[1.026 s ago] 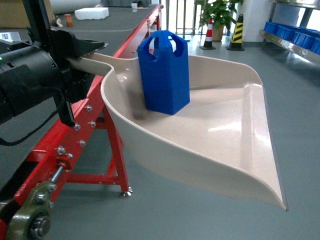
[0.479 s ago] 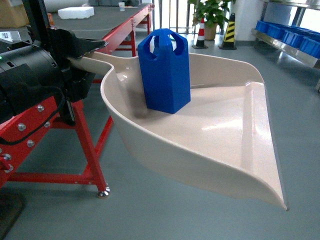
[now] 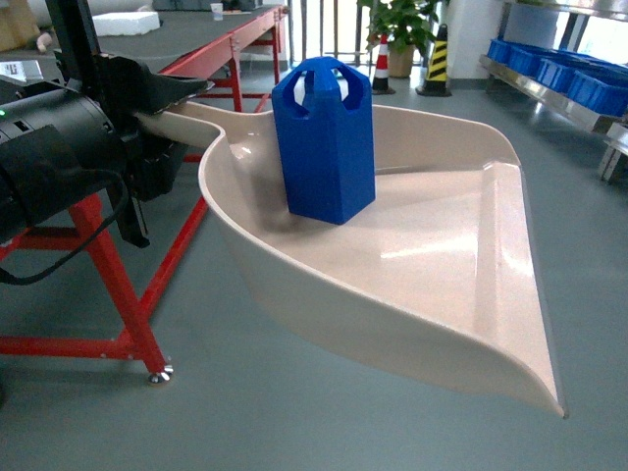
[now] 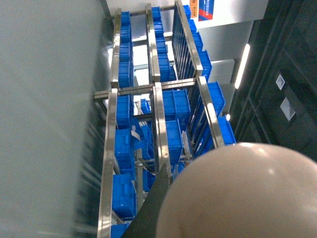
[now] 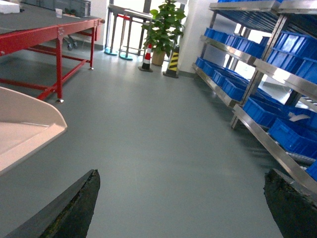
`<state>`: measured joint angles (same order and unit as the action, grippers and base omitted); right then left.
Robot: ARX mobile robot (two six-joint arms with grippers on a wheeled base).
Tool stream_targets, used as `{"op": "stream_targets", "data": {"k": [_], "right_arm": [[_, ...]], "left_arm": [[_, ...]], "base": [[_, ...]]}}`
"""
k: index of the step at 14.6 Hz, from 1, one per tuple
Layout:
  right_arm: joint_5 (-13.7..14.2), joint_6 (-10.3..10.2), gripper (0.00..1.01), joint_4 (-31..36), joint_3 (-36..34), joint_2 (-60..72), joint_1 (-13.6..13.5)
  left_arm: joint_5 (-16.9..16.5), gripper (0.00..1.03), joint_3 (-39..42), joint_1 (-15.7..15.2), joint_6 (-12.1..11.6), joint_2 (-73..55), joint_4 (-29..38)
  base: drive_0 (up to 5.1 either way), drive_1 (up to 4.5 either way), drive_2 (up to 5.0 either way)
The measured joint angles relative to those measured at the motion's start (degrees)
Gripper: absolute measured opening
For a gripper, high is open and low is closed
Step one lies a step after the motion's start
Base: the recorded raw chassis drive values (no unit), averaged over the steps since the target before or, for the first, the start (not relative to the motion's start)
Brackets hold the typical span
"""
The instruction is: Place part in tray to right shelf
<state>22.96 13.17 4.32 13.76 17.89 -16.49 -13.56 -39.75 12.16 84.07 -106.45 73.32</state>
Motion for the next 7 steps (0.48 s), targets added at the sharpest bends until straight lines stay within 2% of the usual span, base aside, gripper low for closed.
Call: {"op": "stream_targets", "data": {"k": [6,7], "right_arm": [[0.04,0.00,0.98,0.09,0.00,0.00,-0.02],[0.24,0.00,0.98,-0.26,0.00,0.00,0.00]], "left_arm": [[0.07,0.12,0.00,0.02,-0.07,0.02,-0.13],[-0.17,0.12,0.00,0.57,-0.07,0.02,0.07]], "base": [[5.0,-2.32,-2.3],[0.0,0.00,0.0]]}}
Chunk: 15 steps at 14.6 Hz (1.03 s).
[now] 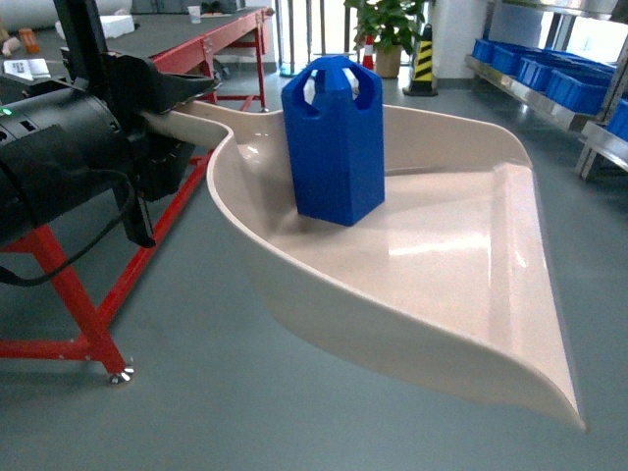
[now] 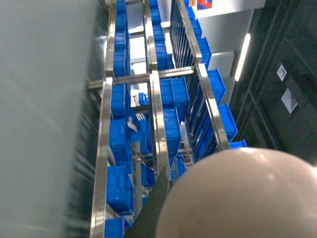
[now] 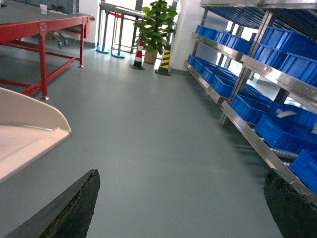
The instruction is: Place part in tray to right shelf
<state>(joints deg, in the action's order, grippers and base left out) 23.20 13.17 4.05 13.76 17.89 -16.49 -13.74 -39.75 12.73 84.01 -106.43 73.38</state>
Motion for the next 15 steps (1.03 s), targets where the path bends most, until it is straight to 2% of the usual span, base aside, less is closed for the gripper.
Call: {"op": "stream_targets", "data": {"k": [1,4,15], "right_arm": [[-0.04,0.00,0.98,0.26,0.00,0.00,0.00],[-0.04,0.00,0.98,0.50,0.00,-0.15,0.00],[-0.07,0.00,0.98,0.13,0.00,0.00,0.00]], "left_arm": [[-0.44,0.12,0.00,0.24,0.02,0.00,-0.17],[0.31,0.12,0.02,-0.63,0.04,0.00,0.28],[0.15,0.12,0.02,-0.57,0.02,0.00,-0.13]], "base": [[0.0,0.00,0.0],[0.0,4.31,-4.3],[-0.1,4.21,-4.4]]}}
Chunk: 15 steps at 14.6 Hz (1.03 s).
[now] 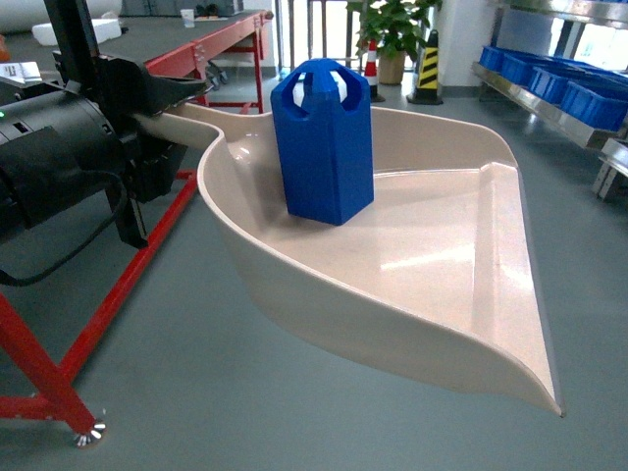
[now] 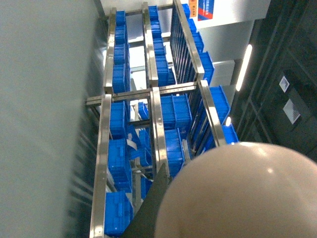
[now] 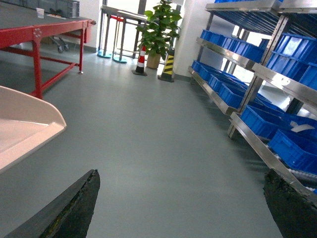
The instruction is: Place part in tray to right shelf
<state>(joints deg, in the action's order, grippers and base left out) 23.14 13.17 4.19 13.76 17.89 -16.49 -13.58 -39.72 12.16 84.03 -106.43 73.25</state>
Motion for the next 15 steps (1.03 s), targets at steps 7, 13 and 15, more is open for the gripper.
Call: {"op": "stream_targets", "data": {"k": [7,13,15], "right_arm": [[0.00,0.00,0.98,0.15,0.00,0.00,0.00],[0.00,0.00,0.98,0.04,0.00,0.02,0.00],[0.02,0.00,0.98,0.00,0.00,0.02,0.00]], "left_arm": [[0.11,0.12,-0.02,0.04,0.00,0.00,0.00],[0.02,0.12,-0.02,-0.09,0.04,0.09,-0.20],[0.09,0.12,-0.02,-0.09,0.02,0.07,0.22]], "base": [[0.0,4.28,-4.3],[-0.2,4.12,-4.5],[-0.2,4.10,-4.5]]}}
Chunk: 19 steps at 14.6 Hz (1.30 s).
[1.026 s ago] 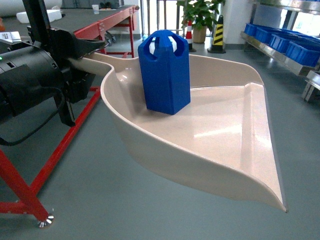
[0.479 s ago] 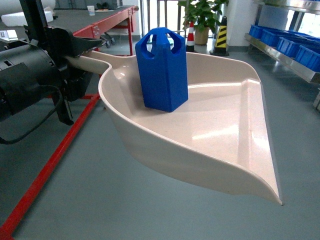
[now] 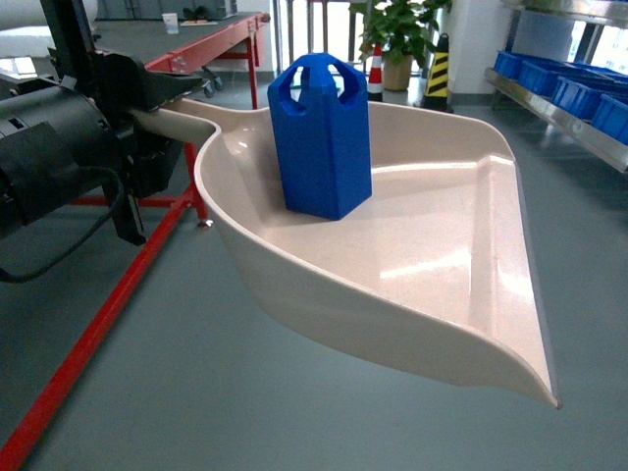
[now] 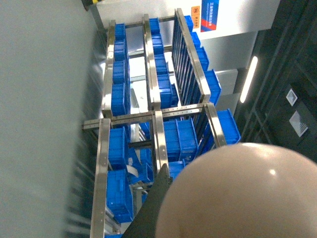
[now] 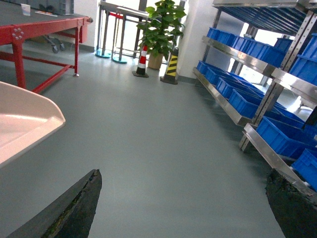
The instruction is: Place part in tray to right shelf
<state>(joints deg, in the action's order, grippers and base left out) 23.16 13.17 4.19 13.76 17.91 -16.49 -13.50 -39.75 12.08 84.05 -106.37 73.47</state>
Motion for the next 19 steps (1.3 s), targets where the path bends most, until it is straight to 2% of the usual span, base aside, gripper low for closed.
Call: {"op": "stream_targets", "data": {"k": [19], "right_arm": [[-0.07,0.00,0.98,0.31,0.00,-0.02,0.00]], "left_arm": [[-0.04,0.12,0.00,0.15,0.00,0.02,0.04]], "base": [[0.0,4.31,-4.3]]}}
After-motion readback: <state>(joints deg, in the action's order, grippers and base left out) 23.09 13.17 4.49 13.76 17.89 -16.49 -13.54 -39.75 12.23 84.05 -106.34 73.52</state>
